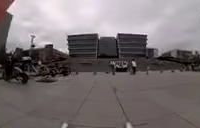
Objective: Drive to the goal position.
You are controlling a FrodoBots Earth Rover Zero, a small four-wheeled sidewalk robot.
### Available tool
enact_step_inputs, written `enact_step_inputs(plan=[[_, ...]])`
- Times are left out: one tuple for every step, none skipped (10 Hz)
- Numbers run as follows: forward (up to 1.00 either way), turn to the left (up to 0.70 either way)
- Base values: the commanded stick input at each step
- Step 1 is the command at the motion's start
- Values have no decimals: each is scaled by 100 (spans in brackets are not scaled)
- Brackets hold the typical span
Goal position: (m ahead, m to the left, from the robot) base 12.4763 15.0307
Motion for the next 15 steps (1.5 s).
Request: enact_step_inputs(plan=[[70, -14], [70, -9], [70, 0], [70, 0], [70, 0], [70, 0], [70, 0], [70, 0], [70, 0], [70, 0], [70, 0], [70, 0], [70, 0], [70, 0], [70, 0]])
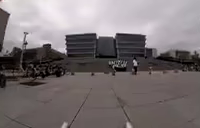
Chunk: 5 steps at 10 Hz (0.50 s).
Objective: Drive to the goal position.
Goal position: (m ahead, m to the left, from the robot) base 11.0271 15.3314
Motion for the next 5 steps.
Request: enact_step_inputs(plan=[[70, 0], [70, 0], [70, 0], [70, 0], [70, 0]])
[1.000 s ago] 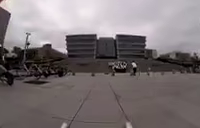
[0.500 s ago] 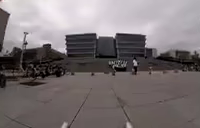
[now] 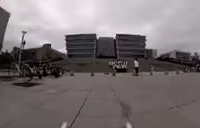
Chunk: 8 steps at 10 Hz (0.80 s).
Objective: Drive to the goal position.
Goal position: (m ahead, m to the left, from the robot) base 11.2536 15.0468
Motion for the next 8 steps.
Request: enact_step_inputs(plan=[[70, 0], [70, 0], [70, 0], [70, 0], [70, 0], [70, 0], [70, 0], [70, 0]])
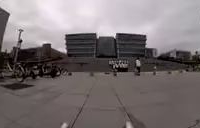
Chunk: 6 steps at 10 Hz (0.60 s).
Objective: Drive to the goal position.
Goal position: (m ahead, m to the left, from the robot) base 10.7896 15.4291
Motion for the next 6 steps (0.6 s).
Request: enact_step_inputs(plan=[[70, 0], [70, 0], [70, 0], [70, 0], [70, 0], [70, 0]])
